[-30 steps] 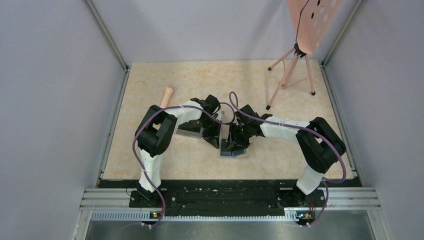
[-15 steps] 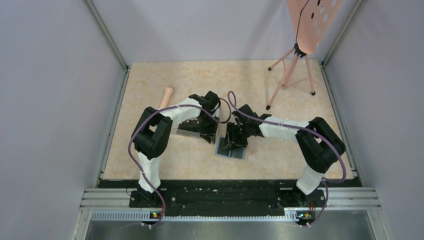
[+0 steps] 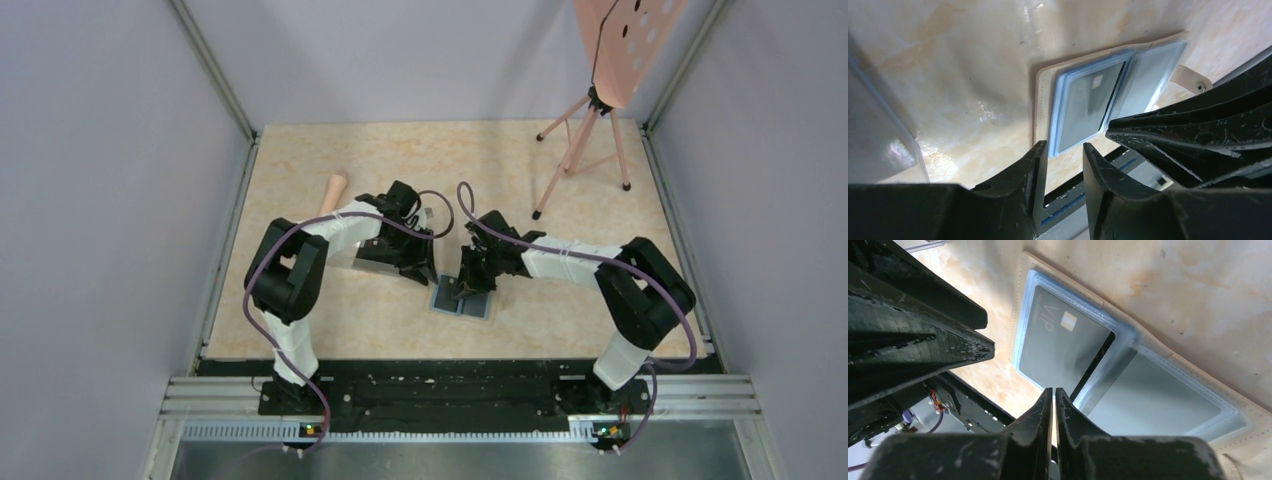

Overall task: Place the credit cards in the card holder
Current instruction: Turn over the card slot in the card holder.

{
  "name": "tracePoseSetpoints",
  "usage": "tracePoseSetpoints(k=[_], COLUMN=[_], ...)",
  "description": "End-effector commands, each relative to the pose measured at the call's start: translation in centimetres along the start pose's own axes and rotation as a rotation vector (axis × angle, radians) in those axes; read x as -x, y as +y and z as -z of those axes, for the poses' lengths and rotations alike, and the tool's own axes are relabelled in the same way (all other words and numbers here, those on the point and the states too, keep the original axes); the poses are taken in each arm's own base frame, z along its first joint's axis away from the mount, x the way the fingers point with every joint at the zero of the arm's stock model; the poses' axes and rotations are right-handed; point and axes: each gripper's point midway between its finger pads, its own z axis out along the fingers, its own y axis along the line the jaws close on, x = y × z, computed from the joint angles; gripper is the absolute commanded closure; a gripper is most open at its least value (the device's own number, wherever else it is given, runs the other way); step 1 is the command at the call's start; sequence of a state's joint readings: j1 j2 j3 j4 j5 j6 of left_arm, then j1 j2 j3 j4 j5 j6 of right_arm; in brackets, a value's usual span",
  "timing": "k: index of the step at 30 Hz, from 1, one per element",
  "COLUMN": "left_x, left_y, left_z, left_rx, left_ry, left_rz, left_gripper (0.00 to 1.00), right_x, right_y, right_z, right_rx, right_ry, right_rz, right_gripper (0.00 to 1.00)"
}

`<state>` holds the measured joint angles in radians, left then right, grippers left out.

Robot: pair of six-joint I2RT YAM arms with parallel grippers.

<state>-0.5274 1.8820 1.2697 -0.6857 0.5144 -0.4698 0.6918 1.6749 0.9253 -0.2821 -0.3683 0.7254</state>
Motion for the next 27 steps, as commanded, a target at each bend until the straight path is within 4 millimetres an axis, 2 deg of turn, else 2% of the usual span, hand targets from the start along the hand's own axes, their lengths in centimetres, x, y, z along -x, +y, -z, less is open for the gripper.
tracePoseSetpoints(k=[1,8,17,24,27], left_x=[0.7,0.6,0.2,-0.2,-0.2], left_y=[-2.2,-2.3,-0.9,0.1,0.0], left_z=[0.4,-0.4,-1.8,-3.0,-3.2], left_rx=[-0.163,-0.196,-0.131,-0.086,-0.09], left_ry=[-0.02,-0.004,0.015,0.037,0.041], left_rz=[0.014,0.025,0.029,0.037,0.034], left_gripper=[0.62,0.62,0.62,0.62,0.65], right_x=[0.0,-0.8,-1.6,-2.1,-2.2], right_y=[1.1,-0.5,-2.1,-2.6,-2.8], right_z=[-0.2,-1.0,-1.5,-1.9,-1.9], right_rx=[0.053,0.002,-0.058,-0.074,-0.079], right_ry=[-0.019,0.008,0.036,0.059,0.068], right_rz=[0.011,0.005,-0.013,-0.016,-0.016], right_gripper=[0.98,1.0,1.0,1.0,1.0])
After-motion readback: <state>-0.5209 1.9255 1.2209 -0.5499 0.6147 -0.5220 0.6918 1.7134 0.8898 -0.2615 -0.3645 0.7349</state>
